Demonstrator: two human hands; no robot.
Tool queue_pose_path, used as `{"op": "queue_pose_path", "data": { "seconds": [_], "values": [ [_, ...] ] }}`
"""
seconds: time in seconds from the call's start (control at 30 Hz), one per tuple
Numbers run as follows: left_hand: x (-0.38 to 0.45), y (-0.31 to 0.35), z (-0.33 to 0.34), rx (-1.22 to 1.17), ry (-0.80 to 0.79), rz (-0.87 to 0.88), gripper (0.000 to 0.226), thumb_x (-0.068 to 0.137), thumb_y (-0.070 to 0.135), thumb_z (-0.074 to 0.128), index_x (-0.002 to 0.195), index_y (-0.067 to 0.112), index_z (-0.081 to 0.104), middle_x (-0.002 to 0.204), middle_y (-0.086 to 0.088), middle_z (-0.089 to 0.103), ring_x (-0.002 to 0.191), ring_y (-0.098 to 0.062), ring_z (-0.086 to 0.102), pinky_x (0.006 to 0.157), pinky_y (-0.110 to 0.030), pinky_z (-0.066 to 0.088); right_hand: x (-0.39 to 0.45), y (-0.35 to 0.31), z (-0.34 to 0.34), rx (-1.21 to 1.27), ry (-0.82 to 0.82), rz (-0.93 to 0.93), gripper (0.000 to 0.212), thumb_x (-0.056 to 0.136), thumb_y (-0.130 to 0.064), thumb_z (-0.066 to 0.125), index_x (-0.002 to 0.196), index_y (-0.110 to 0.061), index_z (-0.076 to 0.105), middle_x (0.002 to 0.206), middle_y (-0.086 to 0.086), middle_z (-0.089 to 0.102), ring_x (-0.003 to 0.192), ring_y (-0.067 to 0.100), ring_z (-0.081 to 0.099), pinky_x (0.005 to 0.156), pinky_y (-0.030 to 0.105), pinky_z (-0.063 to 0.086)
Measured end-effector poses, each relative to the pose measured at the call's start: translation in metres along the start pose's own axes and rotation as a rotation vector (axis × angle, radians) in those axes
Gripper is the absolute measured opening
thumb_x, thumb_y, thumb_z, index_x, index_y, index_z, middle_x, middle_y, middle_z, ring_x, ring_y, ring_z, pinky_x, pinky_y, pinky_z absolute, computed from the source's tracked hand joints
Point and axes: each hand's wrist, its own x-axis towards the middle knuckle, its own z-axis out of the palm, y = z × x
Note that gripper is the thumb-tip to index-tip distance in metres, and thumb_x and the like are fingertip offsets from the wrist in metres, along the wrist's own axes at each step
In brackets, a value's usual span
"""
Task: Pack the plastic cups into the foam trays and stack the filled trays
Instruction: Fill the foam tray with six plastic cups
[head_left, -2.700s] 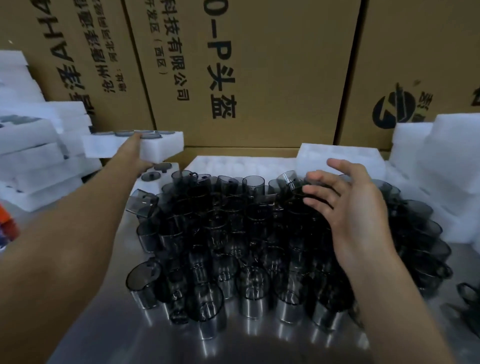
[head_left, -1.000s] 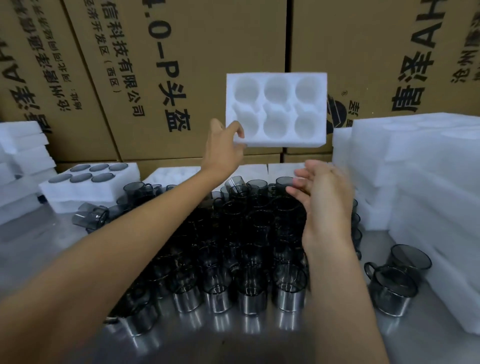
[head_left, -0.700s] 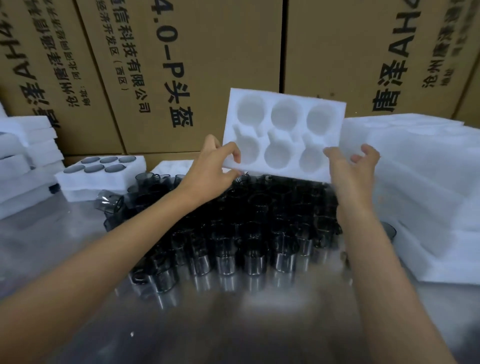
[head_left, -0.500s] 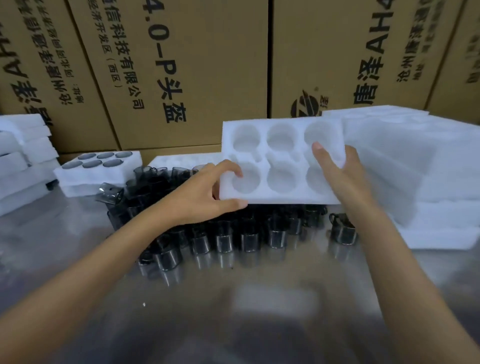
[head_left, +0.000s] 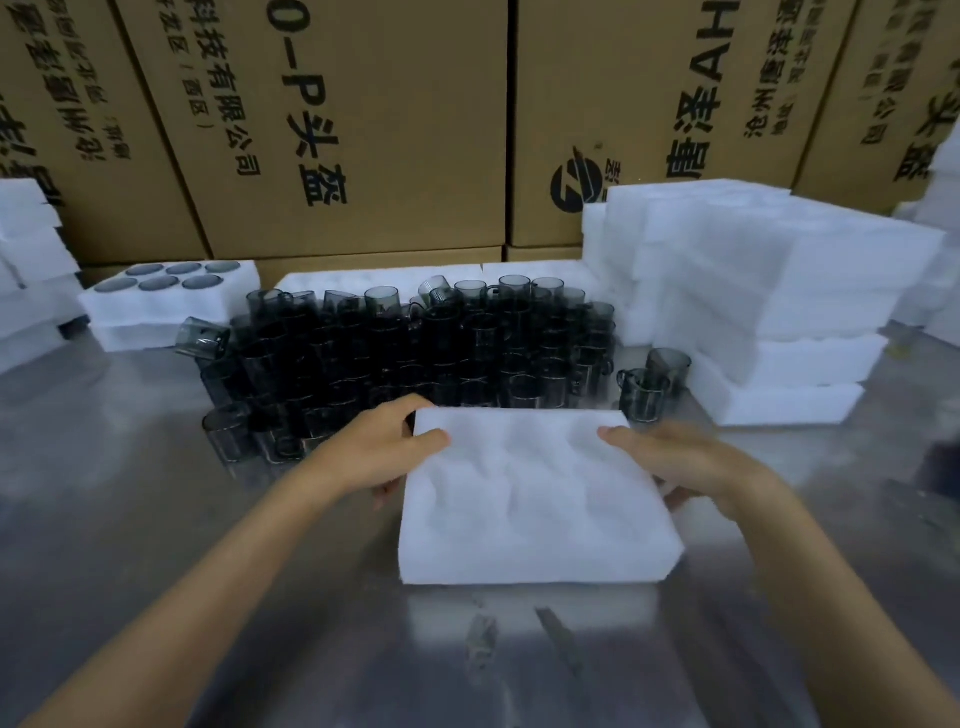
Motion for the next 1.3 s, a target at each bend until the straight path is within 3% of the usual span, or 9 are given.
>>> {"op": "queue_pose_path", "data": {
  "seconds": [0.17,0.27,0.43,0.57,0.67,0.77,0.93,1.1,1.3],
  "values": [
    [0.008,-0.012,0.009,0.119,0.18,-0.027,0.028,0.095,0.051,0.056,0.113,0.029,0.056,0.069,0.003,0.064,0.051,-0.01,0.056,0.048,-0.026,0.04,0.012,-0.003,0.014,0.015,0.038,-0.051,0.043,0.099,-0.046,0.053,0.094,-0.004,0.064,0.08,0.013,0.063,0.068,0.024,0.06,0.058,0.027,0.051],
    [0.016,-0.019,-0.007,0.159,0.503,0.072,0.028,0.096,0.05,0.053,0.104,0.025,0.065,0.06,0.009,0.058,0.057,-0.004,0.056,0.053,-0.027,0.036,0.023,-0.006,0.025,0.089,0.077,-0.072,0.041,0.1,-0.039,0.054,0.107,0.001,0.065,0.07,0.004,0.056,0.054,0.014,0.056,0.039,0.017,0.045],
    [0.038,-0.043,-0.059,0.399,0.877,-0.025,0.037,0.092,0.024,0.062,0.126,0.01,0.059,0.12,-0.015,0.05,0.121,-0.034,0.042,0.094,-0.043,0.04,0.036,-0.016,0.036,0.13,0.074,-0.092,0.053,0.101,-0.044,0.05,0.119,0.004,0.062,0.084,0.02,0.069,0.06,0.019,0.059,0.048,0.023,0.046],
    [0.05,-0.067,-0.072,0.471,0.903,-0.253,0.05,0.086,0.022,0.07,0.123,-0.003,0.048,0.133,-0.028,0.039,0.128,-0.044,0.033,0.107,-0.05,0.031,0.052,-0.016,0.037,0.238,0.184,-0.106,0.068,0.099,-0.054,0.047,0.113,0.011,0.061,0.094,0.034,0.066,0.072,0.035,0.063,0.067,0.033,0.044],
    [0.053,-0.082,-0.071,0.376,0.886,-0.305,0.038,0.09,0.019,0.067,0.118,-0.001,0.051,0.133,-0.03,0.038,0.128,-0.044,0.033,0.106,-0.048,0.033,0.062,-0.011,0.038,0.299,0.25,-0.137,0.057,0.099,-0.055,0.045,0.091,-0.002,0.062,0.083,0.008,0.064,0.078,0.026,0.062,0.077,0.036,0.049],
    [0.049,-0.085,-0.072,0.269,0.953,-0.322,0.026,0.09,0.015,0.066,0.113,0.005,0.057,0.124,-0.029,0.049,0.119,-0.043,0.043,0.097,-0.048,0.042,0.064,-0.007,0.038,0.315,0.338,-0.148,0.043,0.099,-0.052,0.047,0.106,-0.016,0.068,0.104,0.004,0.07,0.102,0.028,0.064,0.096,0.049,0.051],
    [0.034,-0.06,-0.049,0.135,1.103,-0.082,0.016,0.085,0.013,0.074,0.094,0.016,0.061,0.118,-0.012,0.045,0.106,-0.031,0.052,0.093,-0.043,0.047,0.054,-0.026,0.033,0.356,0.591,-0.309,0.021,0.088,-0.038,0.052,0.081,-0.028,0.069,0.081,-0.01,0.072,0.086,0.017,0.066,0.074,0.035,0.049],
    [0.034,-0.012,-0.018,-0.036,0.94,0.275,0.022,0.079,0.017,0.082,0.084,0.023,0.062,0.113,0.007,0.043,0.097,0.005,0.05,0.091,-0.014,0.045,0.039,-0.083,0.054,0.502,0.346,-0.61,0.017,0.092,-0.016,0.06,0.095,-0.03,0.07,0.086,-0.006,0.072,0.079,0.022,0.068,0.074,0.035,0.054],
    [0.031,0.004,0.016,-0.124,0.765,0.448,0.067,0.07,0.024,0.087,0.119,0.044,0.046,0.109,0.024,0.043,0.103,-0.004,0.052,0.078,-0.018,0.05,0.033,-0.1,0.086,0.572,0.102,-0.657,0.015,0.095,-0.024,0.066,0.105,-0.034,0.065,0.098,-0.009,0.07,0.087,0.02,0.07,0.081,0.04,0.058]
  ]
}}
